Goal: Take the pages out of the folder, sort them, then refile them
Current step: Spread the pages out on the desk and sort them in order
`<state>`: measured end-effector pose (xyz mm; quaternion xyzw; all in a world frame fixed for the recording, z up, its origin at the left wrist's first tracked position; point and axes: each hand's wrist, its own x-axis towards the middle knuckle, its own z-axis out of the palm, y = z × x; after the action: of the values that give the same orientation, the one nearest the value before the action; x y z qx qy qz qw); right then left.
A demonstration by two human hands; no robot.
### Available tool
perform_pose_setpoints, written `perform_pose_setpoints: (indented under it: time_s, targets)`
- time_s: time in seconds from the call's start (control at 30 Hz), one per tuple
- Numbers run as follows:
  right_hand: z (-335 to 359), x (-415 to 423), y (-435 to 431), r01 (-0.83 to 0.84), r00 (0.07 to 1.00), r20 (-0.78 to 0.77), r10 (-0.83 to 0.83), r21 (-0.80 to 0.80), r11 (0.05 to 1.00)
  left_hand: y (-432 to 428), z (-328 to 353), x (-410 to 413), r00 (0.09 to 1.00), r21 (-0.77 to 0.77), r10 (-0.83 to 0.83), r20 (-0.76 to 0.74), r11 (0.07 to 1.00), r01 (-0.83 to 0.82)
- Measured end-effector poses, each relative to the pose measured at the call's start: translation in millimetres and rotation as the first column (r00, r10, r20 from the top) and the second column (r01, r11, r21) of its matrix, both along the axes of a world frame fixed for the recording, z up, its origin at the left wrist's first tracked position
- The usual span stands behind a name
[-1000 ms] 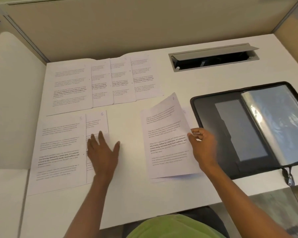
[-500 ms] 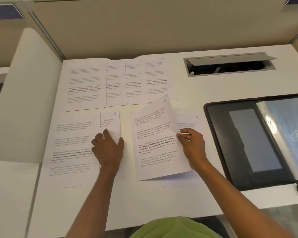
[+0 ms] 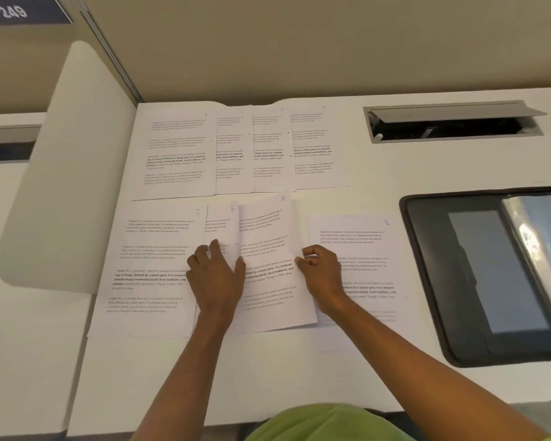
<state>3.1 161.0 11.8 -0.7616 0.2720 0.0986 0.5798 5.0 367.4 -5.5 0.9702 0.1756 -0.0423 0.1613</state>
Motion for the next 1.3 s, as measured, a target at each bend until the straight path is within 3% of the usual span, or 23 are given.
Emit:
perform_pose_setpoints:
  time_s: [0.27, 0.53, 0.7, 0.87, 1.07, 1.2, 1.3]
  targets:
    - [-12.0, -5.3, 39.6, 0.018, 0.996, -0.082, -0.018, -0.011, 1.000, 8.7, -2.3, -0.1, 1.000, 0.025, 0.023, 0.003, 0.999, -0.023]
    - [-7.7, -4.6, 53.7, -0.066, 0.998, -0.018, 0.065, -0.046, 0.997, 13.9, -3.8, 1.9, 1.000, 0.033, 0.021, 0.005, 0.999, -0.021]
    - [-1.9, -15.9, 27.1, -0.226, 0.949, 0.145, 0.282, -0.313, 0.923, 10.3, -2.3, 0.5, 0.999, 0.061, 0.004, 0.035, 0.998, -0.006]
    - [-0.7, -33.0, -33.2, -0.188, 0.936, 0.178, 0.303, -0.474, 0.860, -19.3, 0.4, -9.0, 0.989, -0.020, -0.132, 0.065, 0.991, 0.134]
    - [-2.8, -60.1, -108.9, -0.124, 0.976, 0.073, 0.204, -0.583, 0.803, -82.1, -4.3, -34.9, 0.926, -0.202, -0.361, 0.108, 0.904, 0.376]
    - [-1.1, -81.6, -141.2, -0.086, 0.995, -0.012, 0.100, -0.621, 0.779, -122.7, -6.4, -61.5, 0.862, -0.384, -0.506, 0.029, 0.790, 0.477]
    - [-0.5, -94.4, -152.9, -0.102, 0.995, -0.067, 0.078, -0.590, 0.801, -143.9, -7.1, -80.4, 0.828, -0.351, -0.558, -0.046, 0.786, 0.510]
